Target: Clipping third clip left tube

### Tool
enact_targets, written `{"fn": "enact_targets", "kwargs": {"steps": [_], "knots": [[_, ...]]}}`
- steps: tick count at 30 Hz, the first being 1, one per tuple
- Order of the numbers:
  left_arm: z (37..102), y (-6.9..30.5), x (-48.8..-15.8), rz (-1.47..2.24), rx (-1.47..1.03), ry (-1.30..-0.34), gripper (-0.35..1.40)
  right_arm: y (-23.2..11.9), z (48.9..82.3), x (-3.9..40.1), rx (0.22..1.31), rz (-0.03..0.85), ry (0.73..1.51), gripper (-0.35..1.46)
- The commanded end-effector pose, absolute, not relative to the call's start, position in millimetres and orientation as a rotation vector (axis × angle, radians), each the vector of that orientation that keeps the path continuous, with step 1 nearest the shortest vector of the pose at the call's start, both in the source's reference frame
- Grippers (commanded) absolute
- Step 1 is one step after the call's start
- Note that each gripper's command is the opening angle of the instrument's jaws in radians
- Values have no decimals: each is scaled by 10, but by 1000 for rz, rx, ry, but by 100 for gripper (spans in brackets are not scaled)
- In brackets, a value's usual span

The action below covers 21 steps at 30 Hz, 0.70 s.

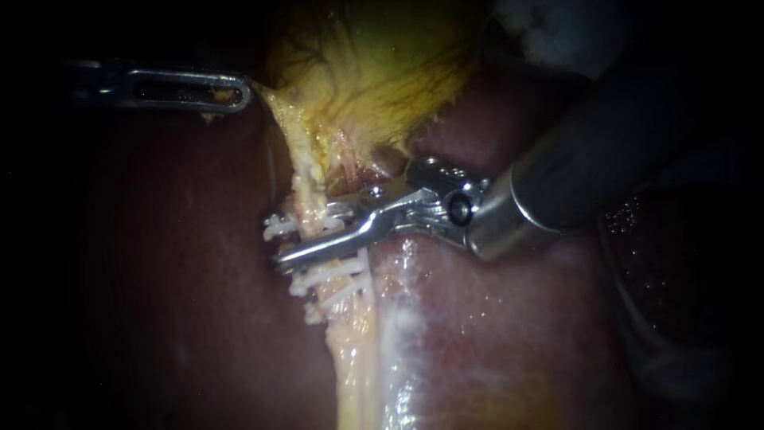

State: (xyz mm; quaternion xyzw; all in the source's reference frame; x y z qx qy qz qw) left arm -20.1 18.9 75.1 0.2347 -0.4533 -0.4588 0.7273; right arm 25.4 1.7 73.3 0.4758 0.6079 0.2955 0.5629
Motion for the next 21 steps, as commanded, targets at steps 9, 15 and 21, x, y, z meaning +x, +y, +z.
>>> {"fn": "enact_targets", "kwargs": {"steps": [9, 15, 21], "knots": [[751, 189, -201, -1012, 517, -999, -35, 15, 733, 254, 1106, 714, 1437, -15], [751, 189, -201, -1012, 517, -999, -35, 15, 734, 254, 1122, 732, 1422, -35], [752, 189, -201, -1012, 517, -999, -35, 13, 742, 254, 1140, 698, 1413, -35]]}}
